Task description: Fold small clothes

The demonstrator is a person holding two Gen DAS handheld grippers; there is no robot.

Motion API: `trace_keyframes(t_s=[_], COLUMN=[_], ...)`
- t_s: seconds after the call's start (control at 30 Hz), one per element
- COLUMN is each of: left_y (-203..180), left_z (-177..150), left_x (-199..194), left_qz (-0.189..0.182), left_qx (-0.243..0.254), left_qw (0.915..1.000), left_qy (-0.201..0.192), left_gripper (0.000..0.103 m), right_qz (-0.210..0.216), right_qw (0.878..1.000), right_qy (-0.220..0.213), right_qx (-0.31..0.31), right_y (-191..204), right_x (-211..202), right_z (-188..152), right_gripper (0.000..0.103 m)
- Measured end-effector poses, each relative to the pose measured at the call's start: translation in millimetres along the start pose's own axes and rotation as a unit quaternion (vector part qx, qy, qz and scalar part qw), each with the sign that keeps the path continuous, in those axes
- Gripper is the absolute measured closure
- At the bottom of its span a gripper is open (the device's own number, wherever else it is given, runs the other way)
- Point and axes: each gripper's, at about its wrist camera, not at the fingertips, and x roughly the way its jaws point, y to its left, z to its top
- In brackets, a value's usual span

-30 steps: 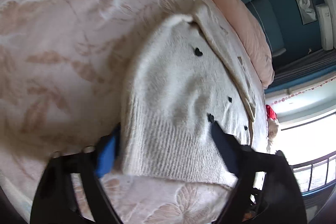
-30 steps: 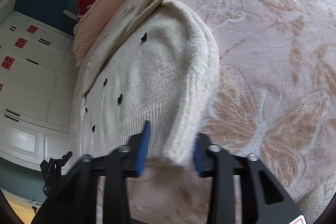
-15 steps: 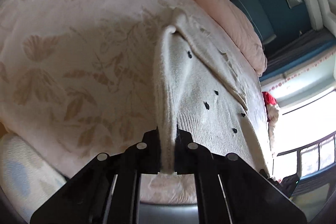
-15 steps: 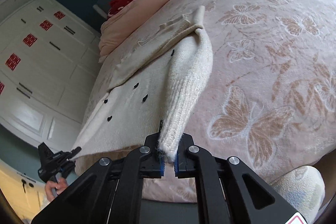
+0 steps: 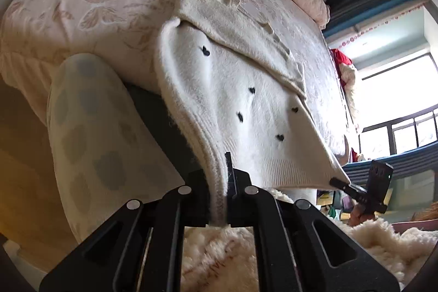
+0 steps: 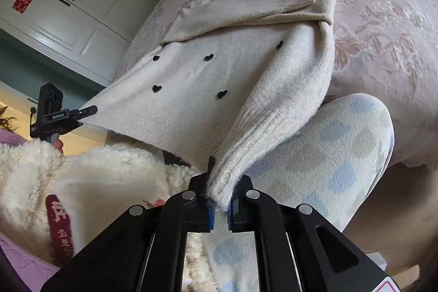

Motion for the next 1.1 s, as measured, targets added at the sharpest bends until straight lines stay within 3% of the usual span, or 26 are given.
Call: trace_keyframes(t_s=[0.13,0.2,0.3,0.37,0.43,0.53,0.6,0.67,0.7,0.73,0.77,0.8,0.83,0.87,0.93,1.1], left_y=[-19.0,-37.6,-57.9,-61.4,-54.0,-21.0,-3.6,8.6,11.6,11.6,14.4,12.3,15.0,20.2,22.5,11.0], left_z=[54.9,107.1,170.1,212.7,248.6,289.2,291.1,287.1,285.9,285.5,283.7,283.8,283.6,278.3,281.7,297.3], left_x=[-10.5,-3.3,22.6,55.8,95.4,169.0,192.5,193.9,188.4,182.5,171.6,161.8,151.4,137.4,131.8,170.3], left_qz=[-0.033,-0.042,-0.024,0.0,0.021,0.053,0.067,0.041,0.026,0.022,0.027,0.036,0.047,0.059,0.065,0.098], left_qx=[0.009,0.037,0.074,0.082,0.064,0.004,-0.026,-0.045,-0.044,-0.041,-0.033,-0.03,-0.027,-0.023,-0.005,0.062], left_qw=[0.9968,0.9916,0.9823,0.9789,0.9819,0.9909,0.9927,0.9922,0.9918,0.9916,0.9909,0.989,0.9853,0.9791,0.978,0.9844], left_qy=[-0.072,-0.117,-0.17,-0.187,-0.177,-0.123,-0.097,-0.109,-0.117,-0.121,-0.128,-0.14,-0.162,-0.193,-0.198,-0.133], left_gripper=[0.097,0.097,0.096,0.096,0.096,0.094,0.093,0.092,0.09,0.079,0.055,0.044,0.025,0.019,0.019,0.019], right_qz=[0.026,0.037,0.064,0.058,0.039,0.014,-0.016,-0.035,-0.042,-0.054,-0.069,-0.084,-0.089,-0.091,-0.101,-0.133], right_qw=[0.993,0.981,0.962,0.954,0.952,0.95,0.948,0.95,0.952,0.951,0.949,0.944,0.941,0.94,0.945,0.957], right_qy=[-0.109,-0.169,-0.222,-0.233,-0.222,-0.2,-0.194,-0.202,-0.213,-0.228,-0.242,-0.263,-0.277,-0.281,-0.262,-0.192], right_qx=[0.046,0.088,0.148,0.178,0.207,0.241,0.251,0.234,0.217,0.202,0.192,0.18,0.174,0.171,0.168,0.173], right_y=[-15.9,-37.3,-74.2,-96.2,-119.9,-143.2,-146.3,-141.5,-136.5,-131.4,-127.2,-123.8,-123.2,-124.3,-130.4,-149.4], right_x=[-27.5,-34.1,-20.3,1.8,31.1,72.2,85.5,85.3,78.6,70.3,61.1,50.0,42.3,38.2,41.8,86.8], right_z=[39.3,80.5,144.0,182.6,219.4,254.6,263.9,269.3,269.9,269.2,266.2,262.0,258.8,255.5,252.6,260.4], right_gripper=[0.097,0.097,0.097,0.096,0.095,0.089,0.089,0.085,0.075,0.055,0.046,0.035,0.035,0.035,0.034,0.034])
